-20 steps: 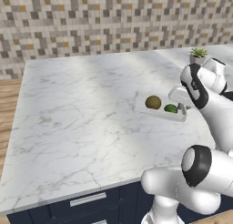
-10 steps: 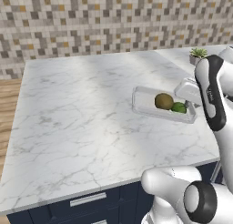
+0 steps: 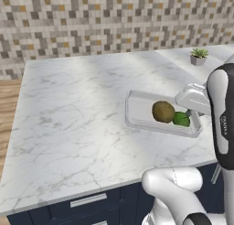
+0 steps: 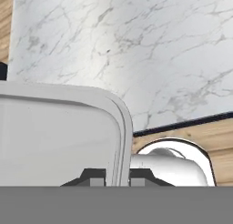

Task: Take the avocado and potato out of the freezer and place them in the tupperware container on the counter. Then put the tupperware containing the vegetables back in the freezer.

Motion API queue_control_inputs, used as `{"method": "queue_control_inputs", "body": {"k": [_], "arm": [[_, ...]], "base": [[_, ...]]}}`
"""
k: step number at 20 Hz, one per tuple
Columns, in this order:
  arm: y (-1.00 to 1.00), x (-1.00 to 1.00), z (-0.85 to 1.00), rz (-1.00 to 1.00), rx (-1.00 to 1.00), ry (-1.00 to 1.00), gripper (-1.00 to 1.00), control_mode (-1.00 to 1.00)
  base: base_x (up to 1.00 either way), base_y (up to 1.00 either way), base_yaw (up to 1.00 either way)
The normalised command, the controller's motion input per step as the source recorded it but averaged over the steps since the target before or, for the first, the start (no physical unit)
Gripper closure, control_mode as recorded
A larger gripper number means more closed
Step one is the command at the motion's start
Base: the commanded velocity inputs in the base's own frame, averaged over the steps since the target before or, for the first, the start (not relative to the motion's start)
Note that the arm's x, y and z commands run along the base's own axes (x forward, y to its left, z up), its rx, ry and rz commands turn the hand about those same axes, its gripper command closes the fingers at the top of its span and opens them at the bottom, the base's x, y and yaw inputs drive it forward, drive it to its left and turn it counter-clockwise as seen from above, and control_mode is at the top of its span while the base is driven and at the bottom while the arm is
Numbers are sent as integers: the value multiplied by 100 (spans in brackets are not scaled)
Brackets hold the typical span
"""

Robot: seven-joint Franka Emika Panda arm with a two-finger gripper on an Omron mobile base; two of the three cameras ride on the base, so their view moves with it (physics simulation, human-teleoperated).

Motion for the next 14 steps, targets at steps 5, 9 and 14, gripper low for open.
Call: {"method": "queue_control_inputs", "body": {"k": [5,9,14], "arm": [[47,-57,33,9,0,0,100,-100],[30,-67,8,18,-2,-2,100,-100],[14,-58,0,19,-3,-2,100,-100]], "base": [[0,0,0],[0,0,0],[0,0,0]]}}
